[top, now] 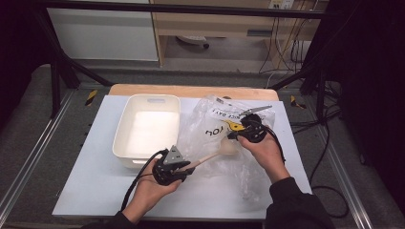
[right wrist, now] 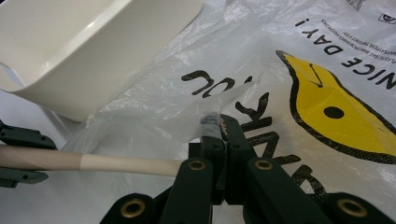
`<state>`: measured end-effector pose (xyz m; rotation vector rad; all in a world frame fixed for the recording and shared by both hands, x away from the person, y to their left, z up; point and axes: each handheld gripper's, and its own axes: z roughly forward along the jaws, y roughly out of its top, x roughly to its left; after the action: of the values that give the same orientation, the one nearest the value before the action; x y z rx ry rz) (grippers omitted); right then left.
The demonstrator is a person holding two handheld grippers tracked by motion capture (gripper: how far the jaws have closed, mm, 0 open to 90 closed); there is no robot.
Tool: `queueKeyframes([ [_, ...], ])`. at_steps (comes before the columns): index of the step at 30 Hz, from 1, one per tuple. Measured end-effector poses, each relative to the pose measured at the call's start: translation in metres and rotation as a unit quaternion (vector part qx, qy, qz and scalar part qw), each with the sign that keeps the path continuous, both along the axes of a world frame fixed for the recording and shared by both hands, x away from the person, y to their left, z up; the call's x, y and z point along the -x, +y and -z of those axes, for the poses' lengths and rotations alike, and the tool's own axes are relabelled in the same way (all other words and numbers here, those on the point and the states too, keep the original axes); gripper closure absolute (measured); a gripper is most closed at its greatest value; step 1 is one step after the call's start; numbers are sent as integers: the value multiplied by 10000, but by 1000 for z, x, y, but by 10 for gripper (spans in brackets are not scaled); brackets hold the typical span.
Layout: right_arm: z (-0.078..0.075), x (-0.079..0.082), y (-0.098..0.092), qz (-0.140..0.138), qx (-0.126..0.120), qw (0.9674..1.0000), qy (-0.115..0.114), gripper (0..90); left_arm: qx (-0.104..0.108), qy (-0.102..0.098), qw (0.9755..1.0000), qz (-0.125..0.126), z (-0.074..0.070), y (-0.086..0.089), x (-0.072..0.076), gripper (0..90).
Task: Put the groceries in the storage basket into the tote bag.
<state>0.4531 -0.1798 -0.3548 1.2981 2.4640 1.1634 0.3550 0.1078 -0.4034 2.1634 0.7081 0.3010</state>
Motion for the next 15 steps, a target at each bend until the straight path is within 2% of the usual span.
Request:
queueKeyframes([
  [15,-1,1,0,-3,-21,10000,-29,900,-5,5,10000,-59,2,-3,-5,692],
])
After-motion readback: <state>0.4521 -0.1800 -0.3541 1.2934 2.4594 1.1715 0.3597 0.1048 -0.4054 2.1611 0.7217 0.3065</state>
